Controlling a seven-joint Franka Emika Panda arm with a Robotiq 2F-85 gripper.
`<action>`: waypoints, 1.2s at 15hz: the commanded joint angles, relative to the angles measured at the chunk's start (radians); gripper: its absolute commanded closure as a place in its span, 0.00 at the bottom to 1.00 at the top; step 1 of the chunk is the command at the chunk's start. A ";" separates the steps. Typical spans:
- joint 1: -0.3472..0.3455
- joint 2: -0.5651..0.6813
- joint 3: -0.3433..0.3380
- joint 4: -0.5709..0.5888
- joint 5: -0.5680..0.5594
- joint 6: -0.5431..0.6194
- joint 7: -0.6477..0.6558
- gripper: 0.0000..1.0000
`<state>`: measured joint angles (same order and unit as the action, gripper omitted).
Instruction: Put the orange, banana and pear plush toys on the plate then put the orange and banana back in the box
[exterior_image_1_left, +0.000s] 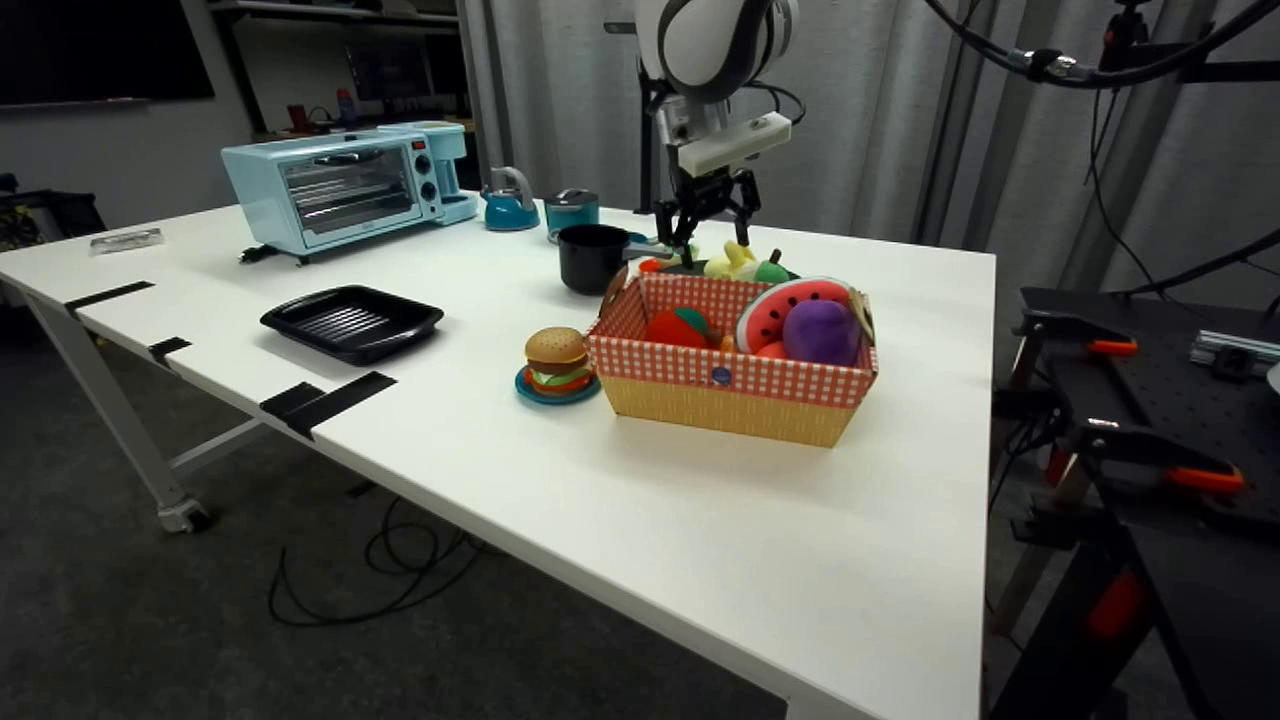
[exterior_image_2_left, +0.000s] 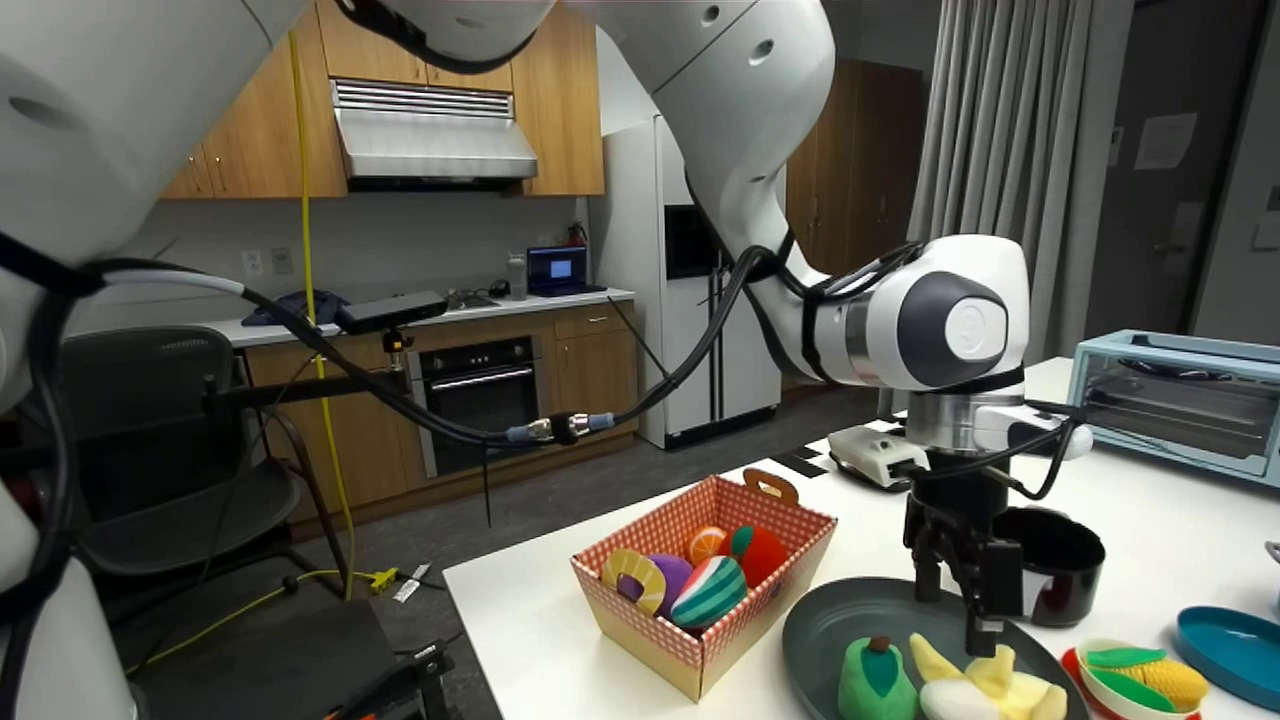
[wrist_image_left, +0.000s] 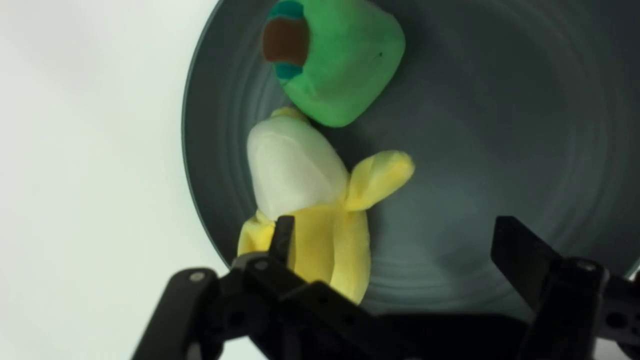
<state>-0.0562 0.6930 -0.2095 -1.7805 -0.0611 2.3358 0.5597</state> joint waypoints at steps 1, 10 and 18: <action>0.025 0.029 -0.027 0.007 0.020 0.024 0.060 0.00; 0.048 0.046 -0.052 0.012 0.004 0.008 0.175 0.00; 0.068 0.052 -0.076 0.014 -0.010 -0.001 0.234 0.00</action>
<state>-0.0127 0.7323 -0.2574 -1.7807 -0.0630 2.3468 0.7427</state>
